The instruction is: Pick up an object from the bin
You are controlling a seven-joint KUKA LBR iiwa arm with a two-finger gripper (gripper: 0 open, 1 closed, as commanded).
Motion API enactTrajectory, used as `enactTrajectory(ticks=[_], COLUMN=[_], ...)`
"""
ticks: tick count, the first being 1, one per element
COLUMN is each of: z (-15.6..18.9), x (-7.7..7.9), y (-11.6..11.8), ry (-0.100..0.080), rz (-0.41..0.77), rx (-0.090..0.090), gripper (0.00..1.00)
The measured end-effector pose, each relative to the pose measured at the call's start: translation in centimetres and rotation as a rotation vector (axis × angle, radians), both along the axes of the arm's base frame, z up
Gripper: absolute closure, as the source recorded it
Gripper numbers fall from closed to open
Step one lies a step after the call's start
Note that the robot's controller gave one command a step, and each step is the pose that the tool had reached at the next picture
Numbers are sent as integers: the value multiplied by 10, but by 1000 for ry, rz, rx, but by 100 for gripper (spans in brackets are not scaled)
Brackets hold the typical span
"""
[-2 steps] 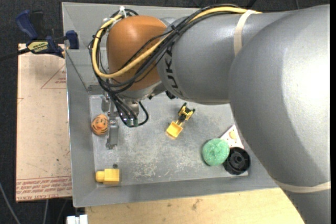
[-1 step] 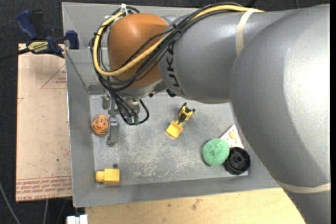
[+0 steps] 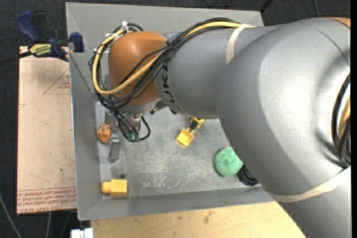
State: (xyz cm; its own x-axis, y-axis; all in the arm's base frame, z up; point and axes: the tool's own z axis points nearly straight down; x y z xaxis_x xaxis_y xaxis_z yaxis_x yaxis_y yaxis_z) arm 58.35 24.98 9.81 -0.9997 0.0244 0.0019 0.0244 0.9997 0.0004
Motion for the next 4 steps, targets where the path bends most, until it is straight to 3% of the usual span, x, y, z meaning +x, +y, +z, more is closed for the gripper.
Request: enactTrajectory(ticks=[1, 2, 3, 4], z=[36, 0, -26, -25], x=[9, 4, 7, 4], y=[0, -5, 3, 1], ry=[-6, 0, -6, -12], rz=[108, -44, 160, -174], rx=[2, -1, 1, 6], gripper=[0, 0, 0, 100])
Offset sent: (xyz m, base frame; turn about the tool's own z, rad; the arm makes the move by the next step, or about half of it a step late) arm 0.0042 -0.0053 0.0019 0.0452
